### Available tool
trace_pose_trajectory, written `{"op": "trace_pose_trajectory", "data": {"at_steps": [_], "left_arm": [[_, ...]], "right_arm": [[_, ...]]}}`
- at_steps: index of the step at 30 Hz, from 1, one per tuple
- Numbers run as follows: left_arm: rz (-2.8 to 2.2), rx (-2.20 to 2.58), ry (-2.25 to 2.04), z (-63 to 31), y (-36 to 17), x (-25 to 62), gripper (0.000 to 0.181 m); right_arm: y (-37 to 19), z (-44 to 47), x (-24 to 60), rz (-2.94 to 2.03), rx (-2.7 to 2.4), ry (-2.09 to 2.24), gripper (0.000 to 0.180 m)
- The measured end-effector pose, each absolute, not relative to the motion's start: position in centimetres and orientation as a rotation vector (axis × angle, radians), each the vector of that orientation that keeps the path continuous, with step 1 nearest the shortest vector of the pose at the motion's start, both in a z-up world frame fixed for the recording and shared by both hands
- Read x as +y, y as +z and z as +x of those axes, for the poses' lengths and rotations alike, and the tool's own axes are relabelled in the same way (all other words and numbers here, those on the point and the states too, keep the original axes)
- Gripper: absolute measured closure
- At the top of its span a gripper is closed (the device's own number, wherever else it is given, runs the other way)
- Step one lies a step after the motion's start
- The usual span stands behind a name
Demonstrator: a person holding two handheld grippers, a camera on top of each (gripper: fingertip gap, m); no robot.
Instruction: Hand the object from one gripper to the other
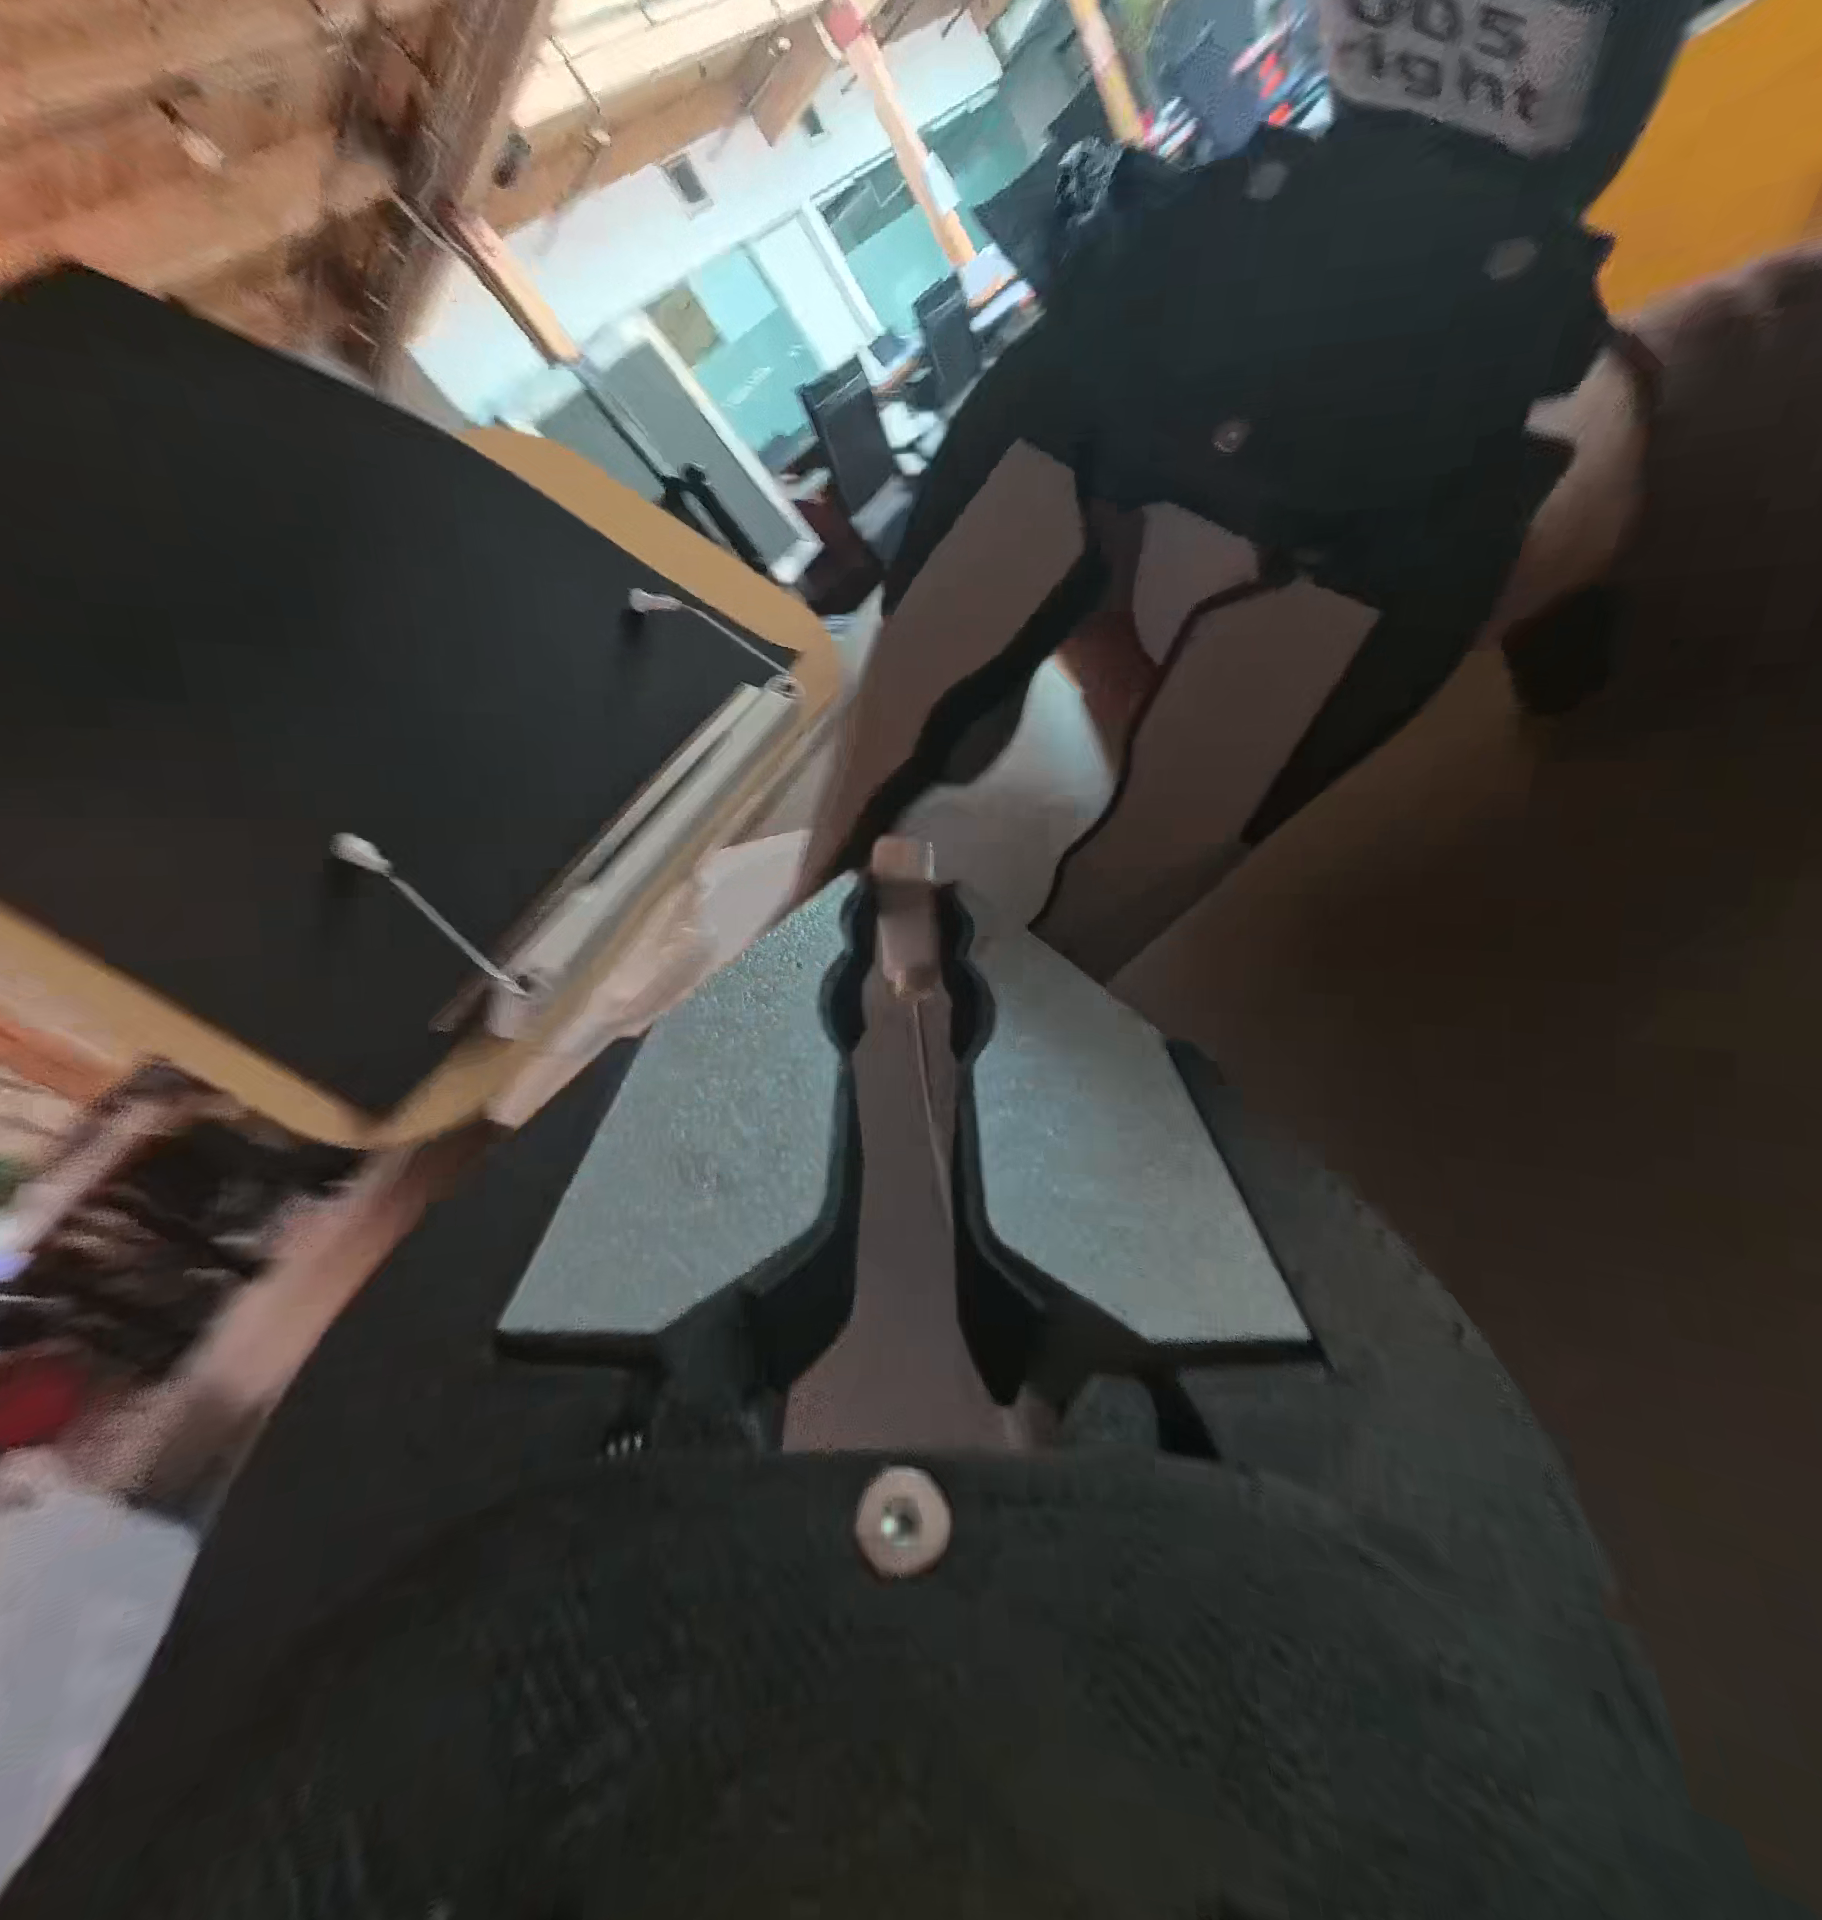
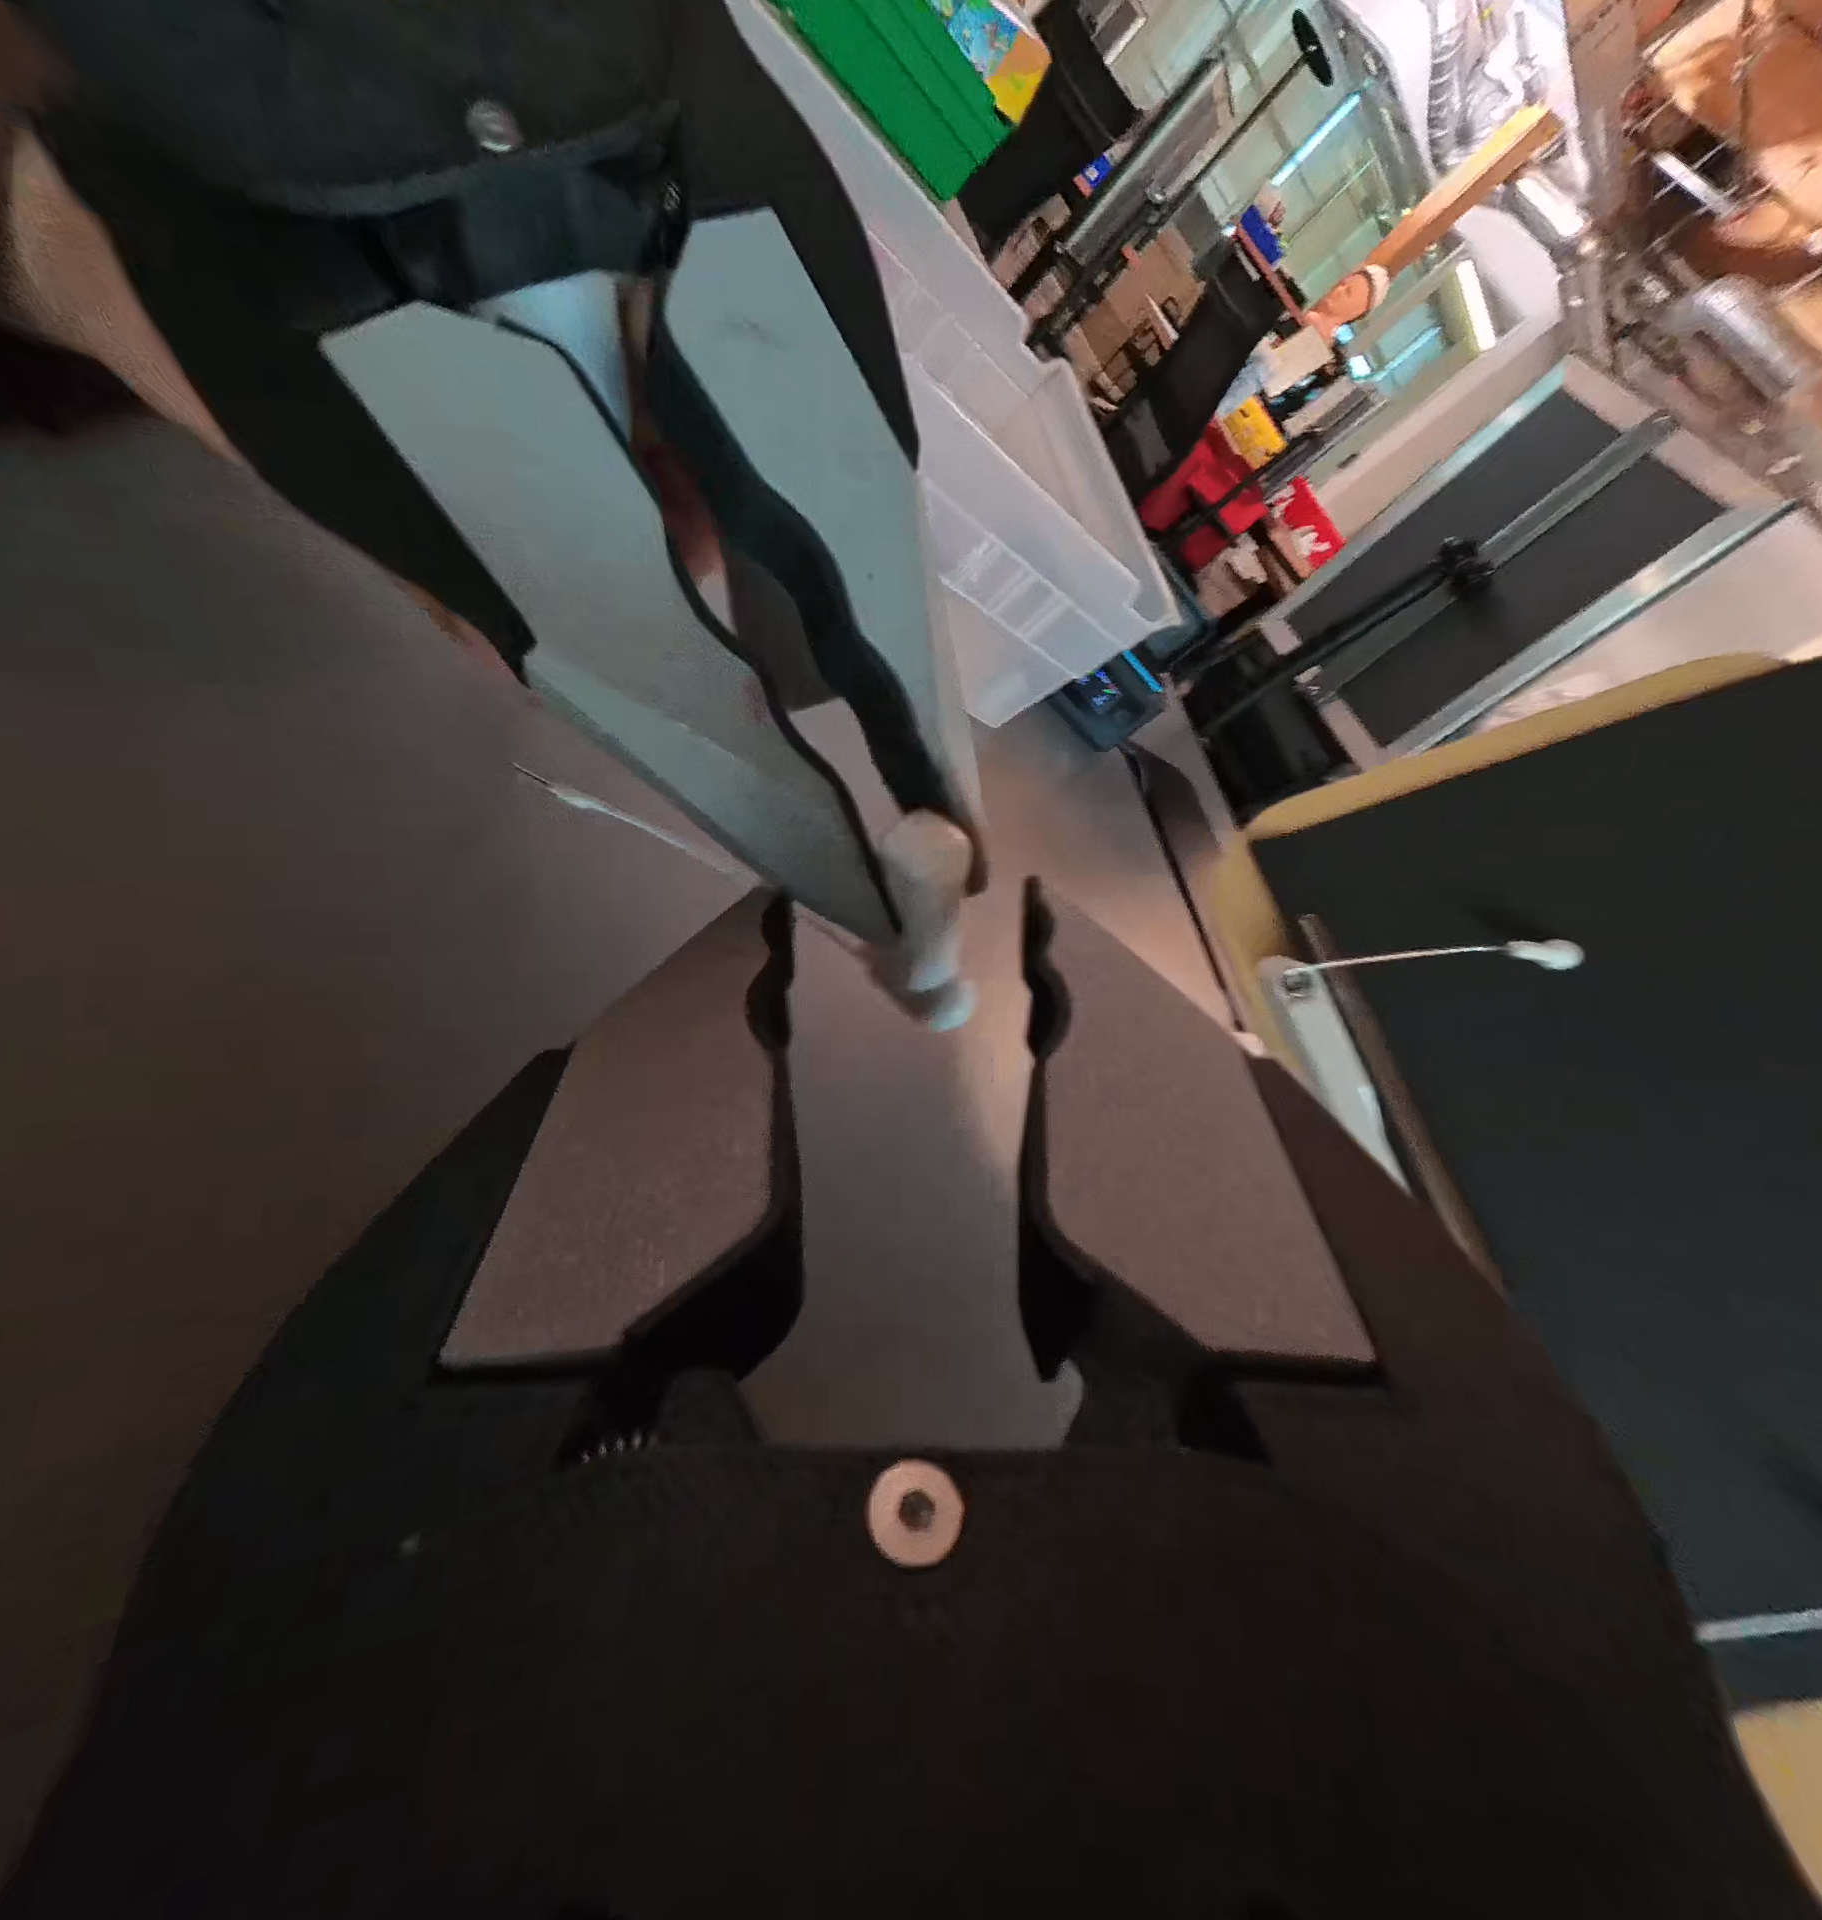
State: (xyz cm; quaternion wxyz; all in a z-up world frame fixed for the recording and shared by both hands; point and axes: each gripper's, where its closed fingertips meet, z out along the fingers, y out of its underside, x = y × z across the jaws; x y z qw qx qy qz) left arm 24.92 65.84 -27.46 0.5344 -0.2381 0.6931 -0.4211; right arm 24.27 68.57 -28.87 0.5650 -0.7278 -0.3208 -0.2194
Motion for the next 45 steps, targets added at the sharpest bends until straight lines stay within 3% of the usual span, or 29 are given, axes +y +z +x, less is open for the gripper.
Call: {"op": "trace_pose_trajectory", "data": {"at_steps": [1, 5, 9, 17, 21, 26, 31, 34, 38, 45], "left_arm": [[-0.624, 1.679, -1.077, 24.9, -27.8, 65.9, 0.172], [-0.717, 1.641, -1.129, 25.2, -27.5, 67.5, 0.173], [-0.613, 1.589, -1.203, 24.2, -25.8, 66.5, 0.173], [-0.488, 1.47, -1.387, 22.5, -23.0, 65.9, 0.173], [-0.46, 1.456, -1.442, 22.1, -22.7, 65.4, 0.173], [-0.454, 1.463, -1.495, 21.9, -22.6, 65.0, 0.173], [-0.613, 1.447, -1.53, 22.7, -23.0, 66.1, 0.171], [-0.718, 1.44, -1.537, 23.4, -23.6, 67.3, 0.163], [-0.808, 1.44, -1.478, 24.3, -24.5, 68.5, 0.166], [-0.829, 1.456, -1.431, 24.6, -24.9, 68.8, 0.172]], "right_arm": [[-28.6, 24.7, 68.6, -1.704, -0.742, -0.573, 0.126], [-28.1, 25.2, 68.4, -1.682, -0.721, -0.594, 0.139], [-29.6, 26.0, 68.7, -1.786, -0.653, -0.497, 0.129], [-26.6, 24.0, 67.7, -1.667, -0.552, -0.112, 0.146], [-24.5, 22.8, 66.5, -1.568, -0.523, 0.108, 0.165], [-24.1, 22.1, 66.3, -1.546, -0.538, 0.161, 0.164], [-23.7, 23.3, 66.4, -1.573, -0.495, 0.087, 0.17], [-22.0, 26.6, 66.0, -1.534, -0.317, 0.011, 0.17], [-20.0, 32.2, 64.0, -1.477, -0.05, -0.165, 0.17], [-14.3, 40.3, 53.5, -1.284, 0.306, -0.984, 0.17]]}}
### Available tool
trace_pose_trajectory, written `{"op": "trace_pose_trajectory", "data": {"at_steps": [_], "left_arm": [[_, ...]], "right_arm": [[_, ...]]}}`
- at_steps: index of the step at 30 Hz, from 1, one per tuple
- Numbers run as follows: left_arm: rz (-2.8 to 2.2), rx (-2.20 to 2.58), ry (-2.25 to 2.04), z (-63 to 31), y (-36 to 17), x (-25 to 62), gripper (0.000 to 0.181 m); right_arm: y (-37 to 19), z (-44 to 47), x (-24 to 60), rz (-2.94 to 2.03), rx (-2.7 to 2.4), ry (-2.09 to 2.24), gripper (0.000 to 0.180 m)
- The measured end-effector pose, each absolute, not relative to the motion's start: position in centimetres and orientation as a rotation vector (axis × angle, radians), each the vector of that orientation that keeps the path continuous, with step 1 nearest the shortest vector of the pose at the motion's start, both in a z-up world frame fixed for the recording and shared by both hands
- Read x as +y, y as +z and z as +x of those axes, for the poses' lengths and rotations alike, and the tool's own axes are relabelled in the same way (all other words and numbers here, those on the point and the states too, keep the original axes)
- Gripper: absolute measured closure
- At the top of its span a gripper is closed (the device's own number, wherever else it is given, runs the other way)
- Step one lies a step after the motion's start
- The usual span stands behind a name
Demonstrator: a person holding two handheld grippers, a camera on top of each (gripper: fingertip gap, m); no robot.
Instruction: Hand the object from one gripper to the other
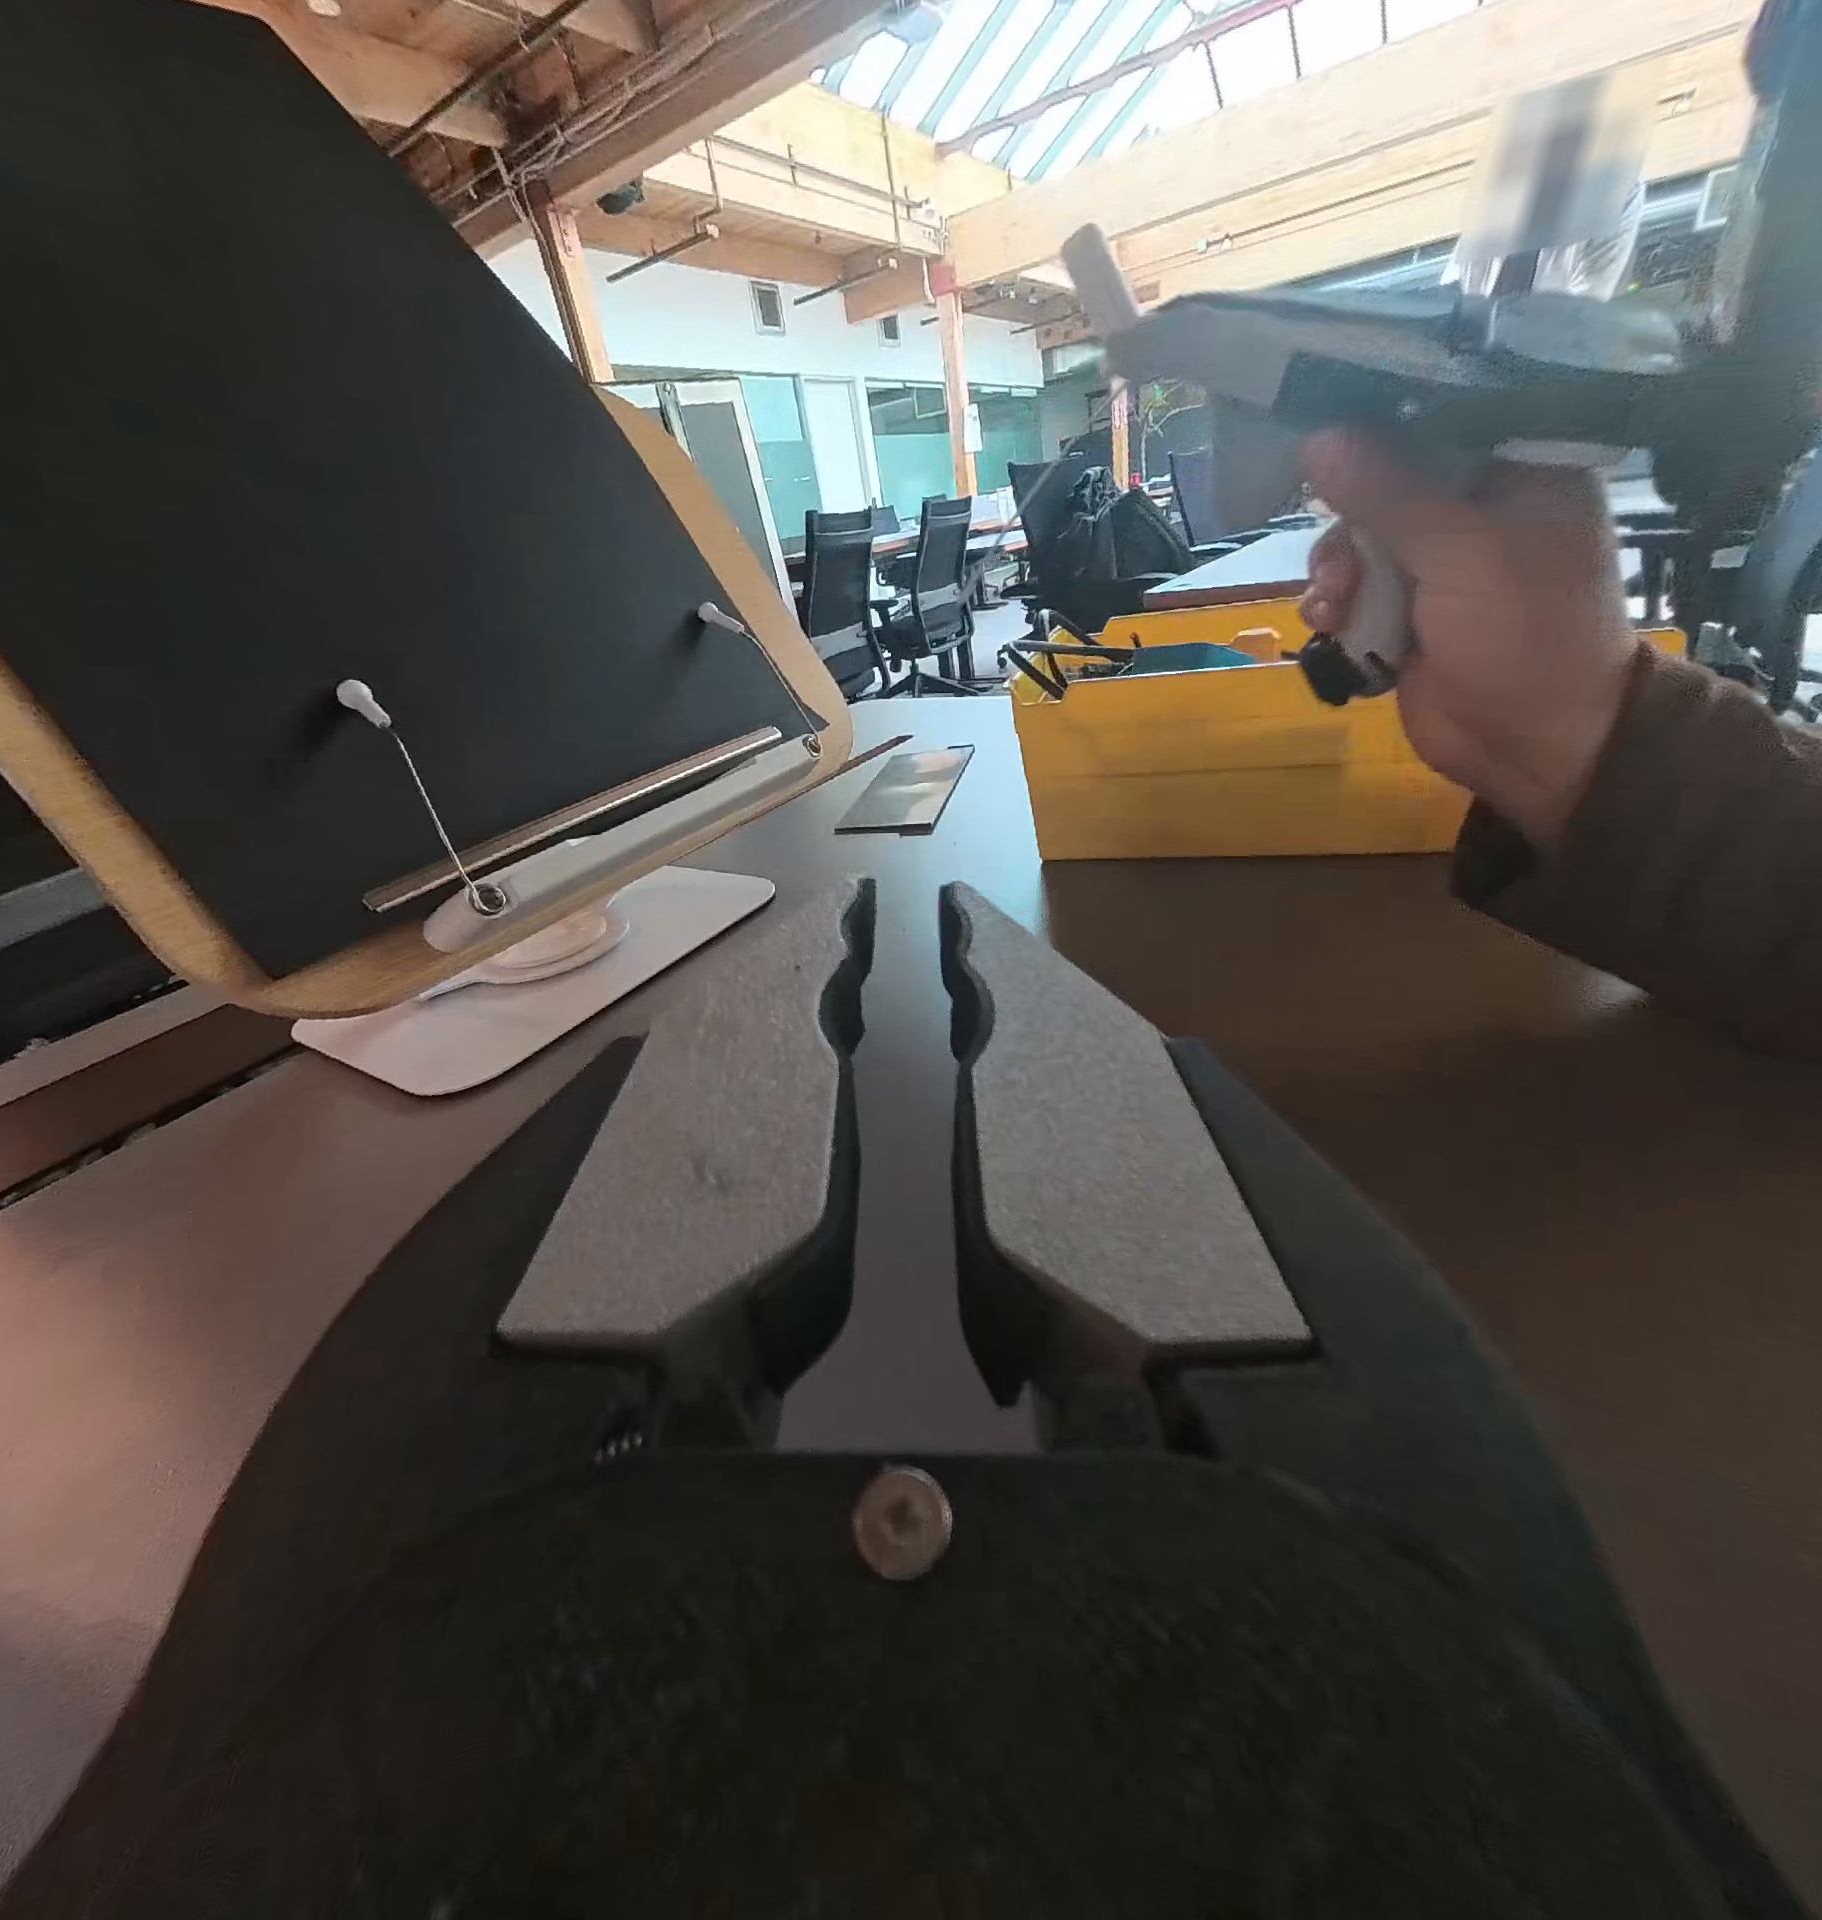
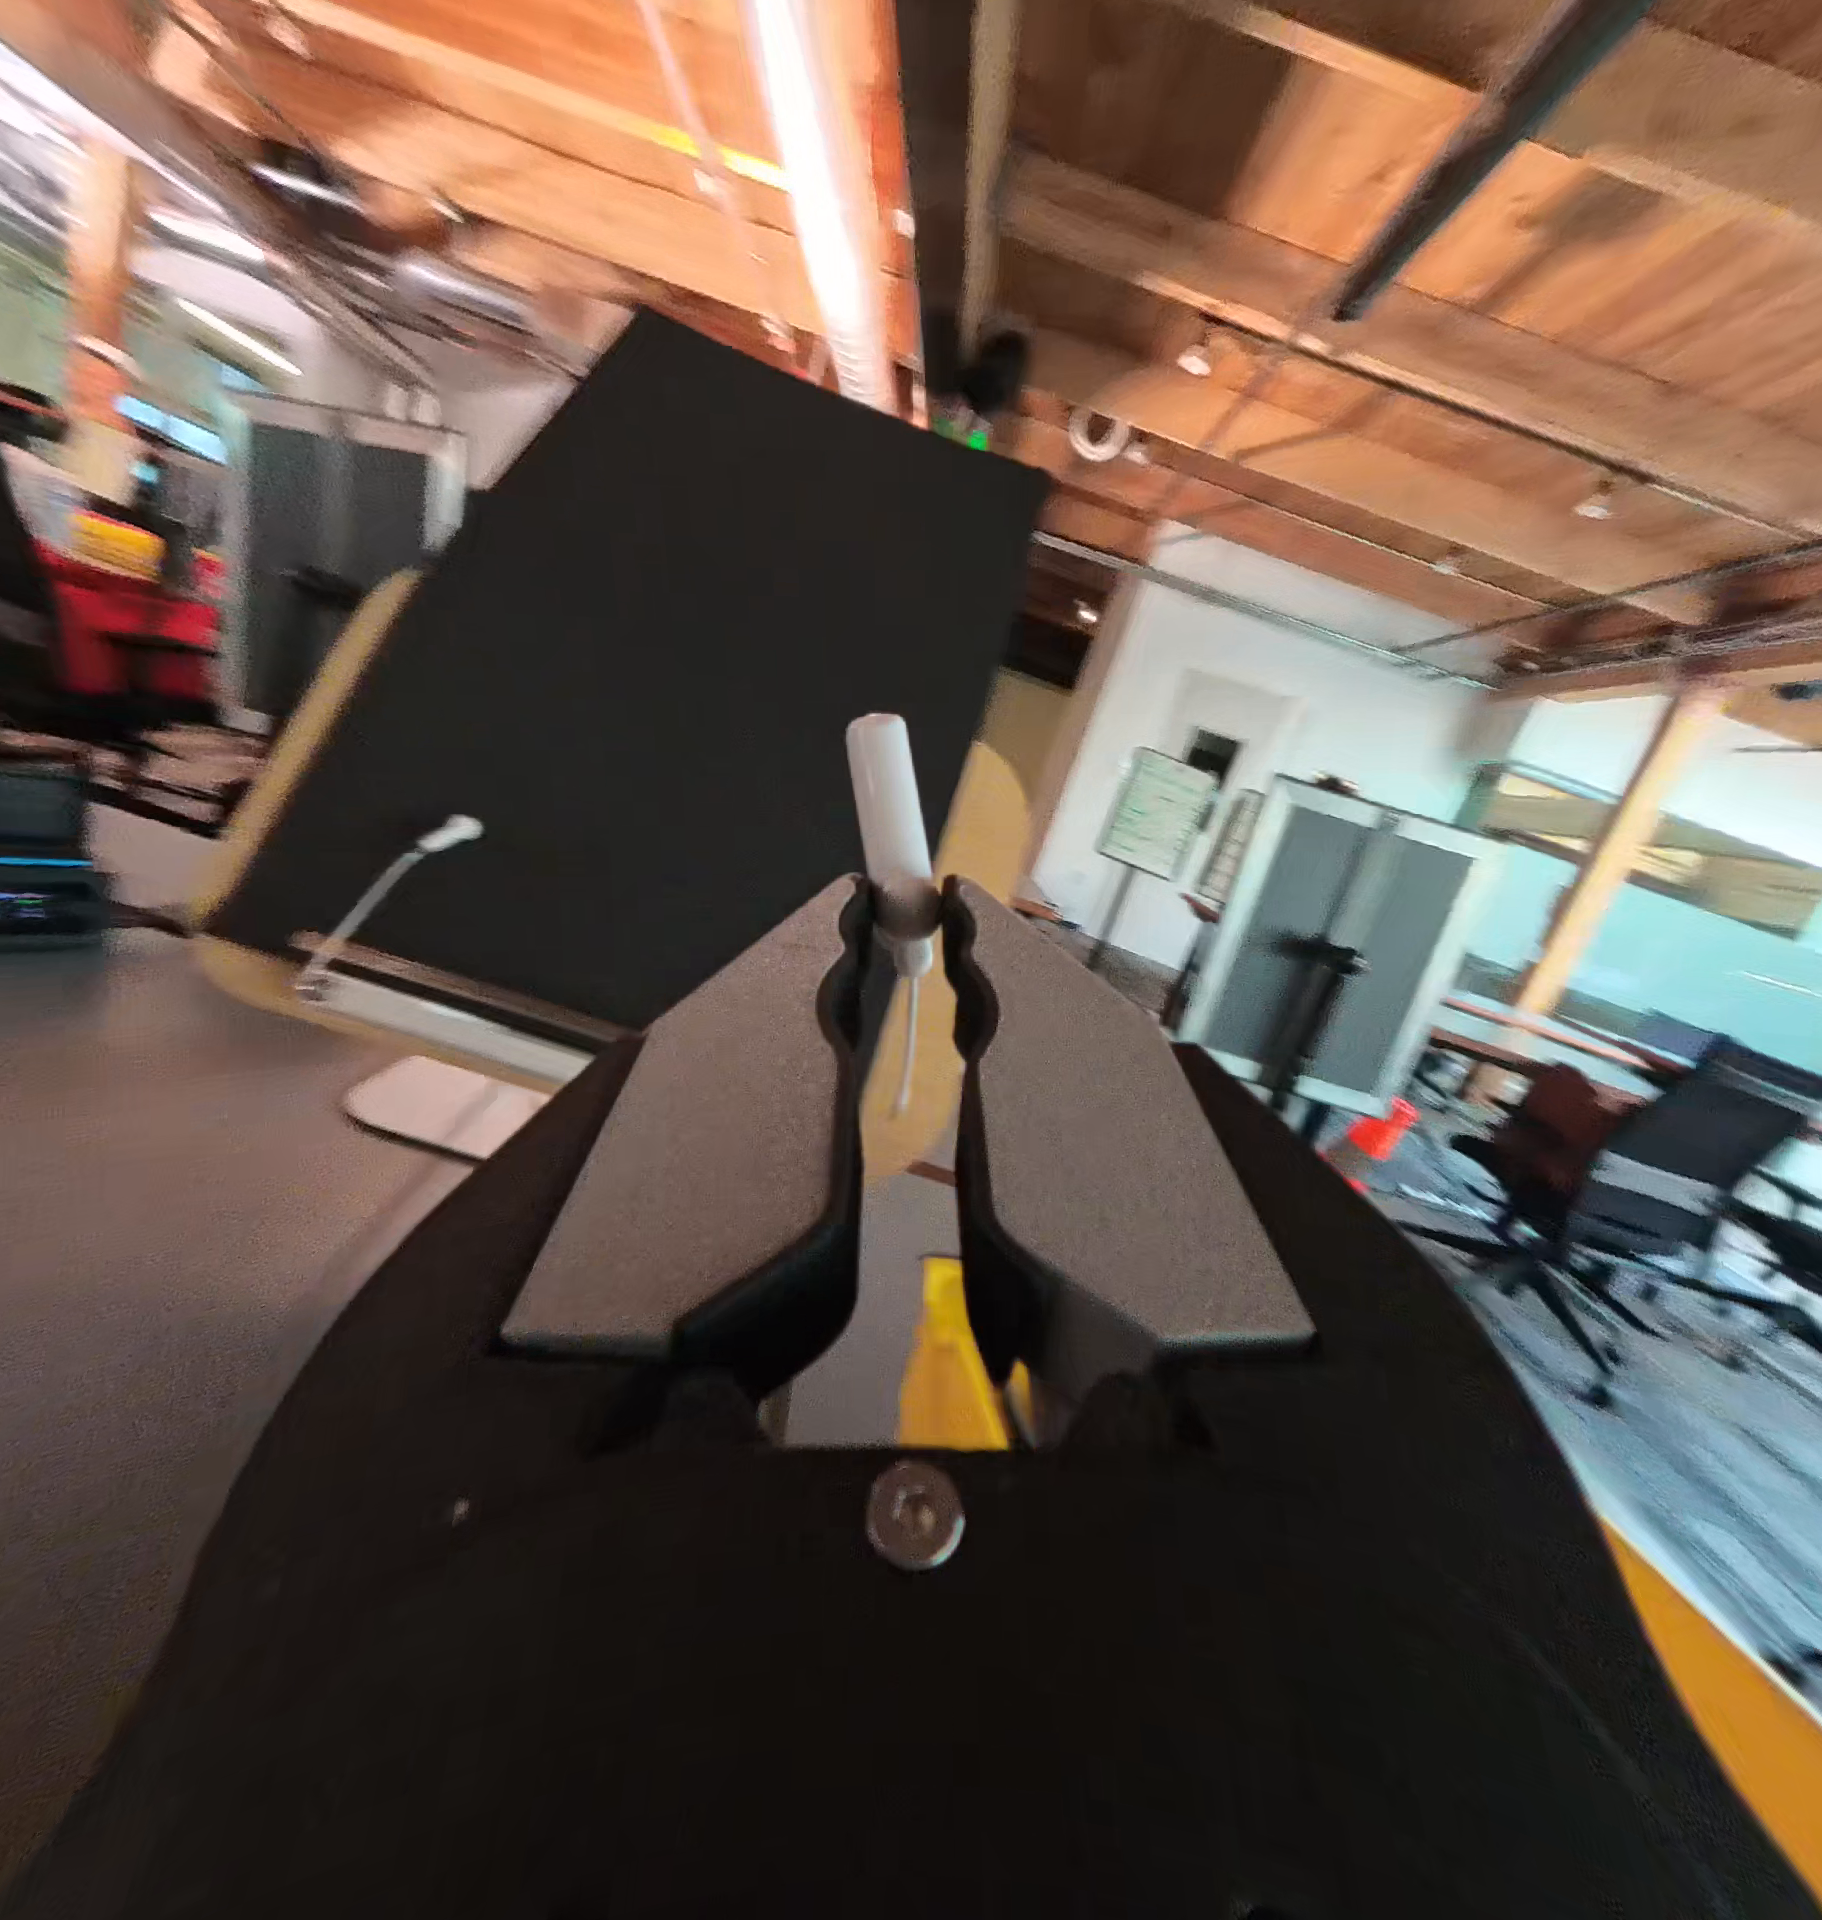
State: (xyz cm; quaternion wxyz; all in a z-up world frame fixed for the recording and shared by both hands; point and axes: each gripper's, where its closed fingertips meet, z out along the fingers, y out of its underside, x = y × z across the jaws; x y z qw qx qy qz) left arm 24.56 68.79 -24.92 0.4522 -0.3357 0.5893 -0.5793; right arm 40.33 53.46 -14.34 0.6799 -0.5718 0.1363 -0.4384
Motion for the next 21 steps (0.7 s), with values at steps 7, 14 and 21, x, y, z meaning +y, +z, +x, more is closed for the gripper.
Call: {"op": "trace_pose_trajectory", "data": {"at_steps": [7, 14, 21], "left_arm": [[-0.814, 1.479, -1.404, 24.6, -25.1, 68.6, 0.176], [-0.824, 1.489, -1.406, 24.6, -25.3, 68.7, 0.176], [-0.832, 1.531, -1.373, 24.9, -26.2, 68.6, 0.177]], "right_arm": [[-14.3, 44.3, 49.2, -1.522, 0.402, -1.185, 0.17], [-21.5, 47.3, 48.1, -1.933, 0.535, -0.922, 0.17], [-29.2, 47.1, 46.4, -2.302, 0.648, -0.623, 0.17]]}}
